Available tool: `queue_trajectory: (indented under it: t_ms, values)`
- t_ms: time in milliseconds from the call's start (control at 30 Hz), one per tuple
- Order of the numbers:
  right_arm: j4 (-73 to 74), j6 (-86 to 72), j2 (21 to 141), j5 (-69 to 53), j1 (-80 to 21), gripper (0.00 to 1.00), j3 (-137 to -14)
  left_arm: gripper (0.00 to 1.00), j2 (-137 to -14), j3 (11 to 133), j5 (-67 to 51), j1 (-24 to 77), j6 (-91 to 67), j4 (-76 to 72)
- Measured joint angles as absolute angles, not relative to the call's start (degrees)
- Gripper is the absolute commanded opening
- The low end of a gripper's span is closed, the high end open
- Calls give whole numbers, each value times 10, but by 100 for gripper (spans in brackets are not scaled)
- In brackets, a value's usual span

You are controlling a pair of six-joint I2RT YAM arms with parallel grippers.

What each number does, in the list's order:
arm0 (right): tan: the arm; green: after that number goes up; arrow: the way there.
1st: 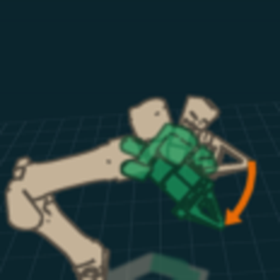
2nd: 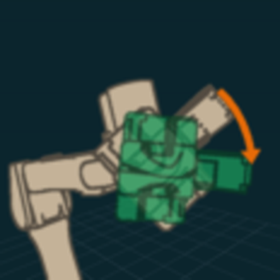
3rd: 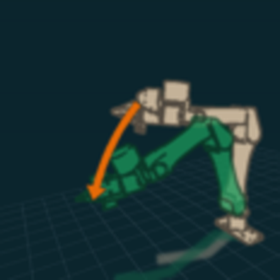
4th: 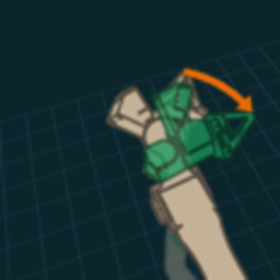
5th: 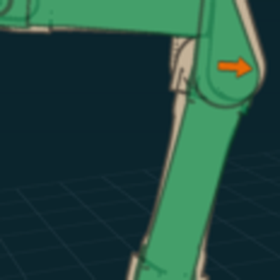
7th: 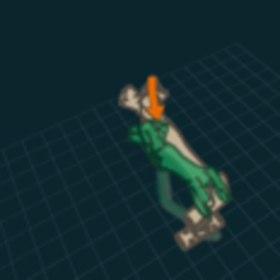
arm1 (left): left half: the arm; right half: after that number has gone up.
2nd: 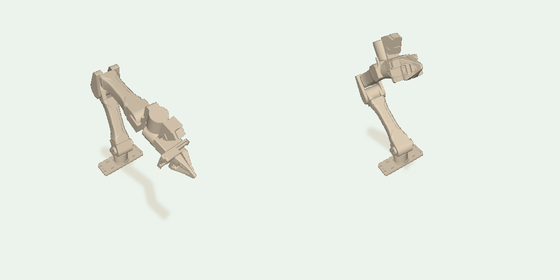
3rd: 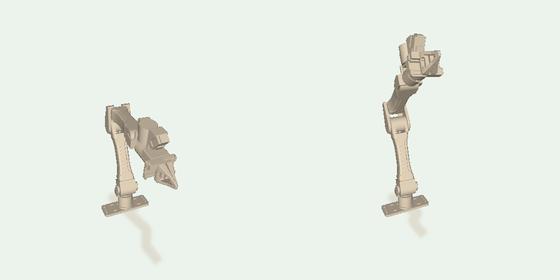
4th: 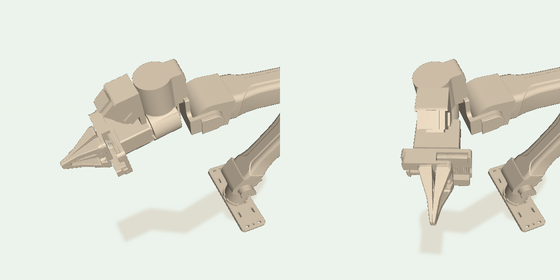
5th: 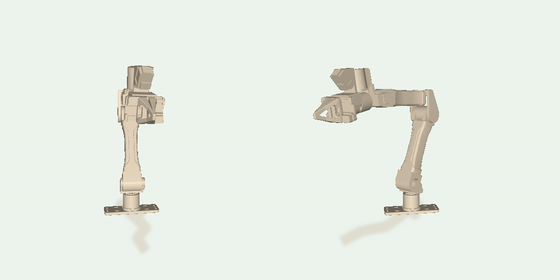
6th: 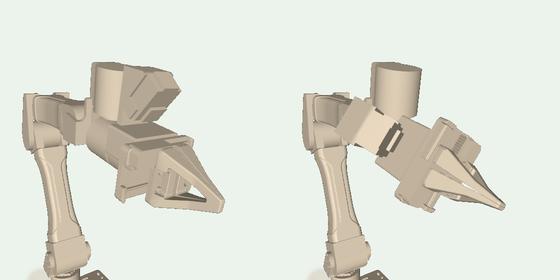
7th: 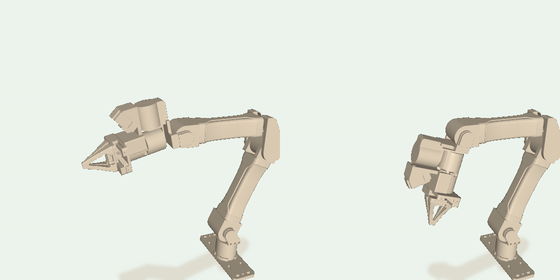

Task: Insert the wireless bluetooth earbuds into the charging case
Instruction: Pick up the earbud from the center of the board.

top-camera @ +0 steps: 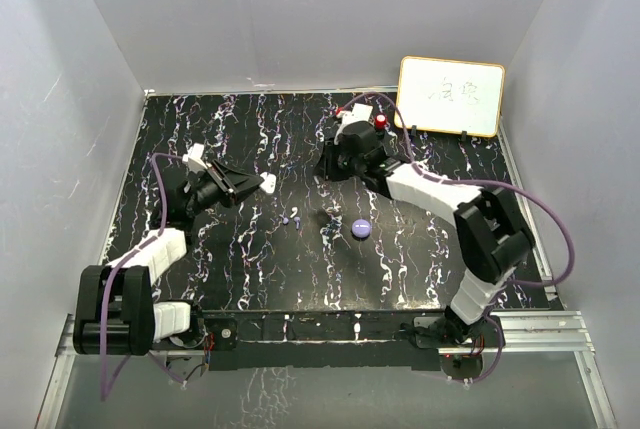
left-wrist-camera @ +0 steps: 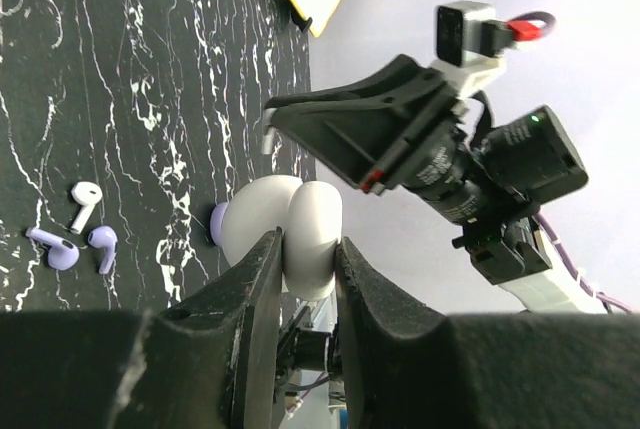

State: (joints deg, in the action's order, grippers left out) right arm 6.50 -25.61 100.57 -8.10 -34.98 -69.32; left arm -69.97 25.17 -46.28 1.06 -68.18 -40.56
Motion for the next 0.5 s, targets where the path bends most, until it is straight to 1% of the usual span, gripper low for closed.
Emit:
queue_trajectory:
  t_ms: [267, 500]
  values:
    - [-151, -303, 902, -151, -320, 9, -555, 0, -744, 252, -426, 67, -721, -458]
    - [-326, -335, 878, -201, -320, 8, -486, 0, -765, 252, -398, 102, -749, -502]
